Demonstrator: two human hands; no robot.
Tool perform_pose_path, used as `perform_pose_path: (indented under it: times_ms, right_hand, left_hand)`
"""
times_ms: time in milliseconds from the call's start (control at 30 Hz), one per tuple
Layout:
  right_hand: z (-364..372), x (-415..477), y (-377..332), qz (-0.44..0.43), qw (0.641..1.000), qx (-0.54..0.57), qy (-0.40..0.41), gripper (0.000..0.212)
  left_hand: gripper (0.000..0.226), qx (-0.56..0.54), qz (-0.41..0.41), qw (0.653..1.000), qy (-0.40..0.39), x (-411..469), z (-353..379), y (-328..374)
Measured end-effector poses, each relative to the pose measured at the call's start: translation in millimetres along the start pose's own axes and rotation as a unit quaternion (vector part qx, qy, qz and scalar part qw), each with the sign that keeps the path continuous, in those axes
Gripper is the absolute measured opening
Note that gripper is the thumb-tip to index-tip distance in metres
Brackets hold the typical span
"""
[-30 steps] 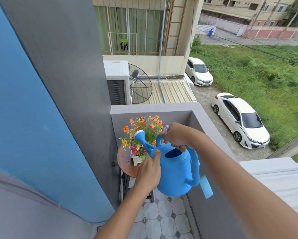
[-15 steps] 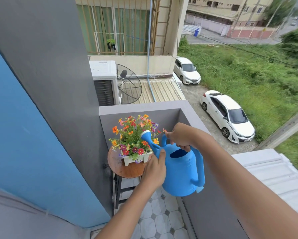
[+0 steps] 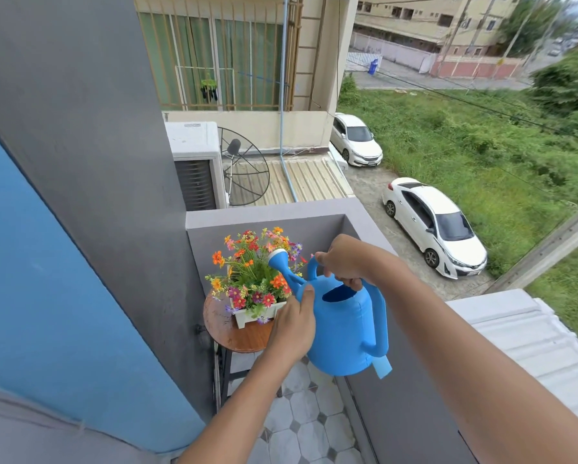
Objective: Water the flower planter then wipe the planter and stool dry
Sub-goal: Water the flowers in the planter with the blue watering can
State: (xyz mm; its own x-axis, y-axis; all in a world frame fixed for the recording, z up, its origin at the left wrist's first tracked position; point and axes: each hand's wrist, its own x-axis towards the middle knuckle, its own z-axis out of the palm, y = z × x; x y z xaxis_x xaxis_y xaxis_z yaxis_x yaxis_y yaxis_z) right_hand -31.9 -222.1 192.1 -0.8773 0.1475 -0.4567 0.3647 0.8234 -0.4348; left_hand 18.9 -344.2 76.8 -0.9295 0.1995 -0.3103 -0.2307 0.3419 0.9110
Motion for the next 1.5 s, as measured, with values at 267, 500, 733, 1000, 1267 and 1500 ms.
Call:
perform_pose_path:
  times_ms: [267, 500, 733, 1000, 1267, 1500]
  right_hand:
    - [12.9, 11.3, -14.1, -0.019, 0.998, 0.053, 0.031, 0.042]
    - [17.4, 13.6, -3.1, -0.007, 0.997, 0.068, 0.031, 0.04]
    - [10.1, -2.1, 22.3, 0.01, 0.995, 0.101, 0.021, 0.041]
    - [17.8, -12.8, 74.2, 0.037, 0.937, 0.344, 0.051, 0.042]
    - [15.4, -3.4, 146.4, 0.072, 0.839, 0.516, 0.16, 0.035]
    - [10.5, -4.3, 213.2, 0.118, 0.686, 0.676, 0.24, 0.027]
  left_hand:
    - [0.065, 0.057, 0.009, 0.997, 0.056, 15.5, -30.3, -1.0]
    - [0.063, 0.055, 0.009, 0.998, 0.029, 23.0, -22.2, -4.0]
    - [0.062, 0.07, 0.024, 0.997, 0.003, 16.2, -1.7, -4.6]
    - [0.05, 0.083, 0.054, 0.995, -0.002, 41.1, 32.6, 4.6]
    - [0.039, 0.136, 0.117, 0.982, -0.059, 85.7, 105.4, 32.1]
    - [0.037, 0.141, 0.14, 0.967, -0.158, 110.2, 189.7, 49.3]
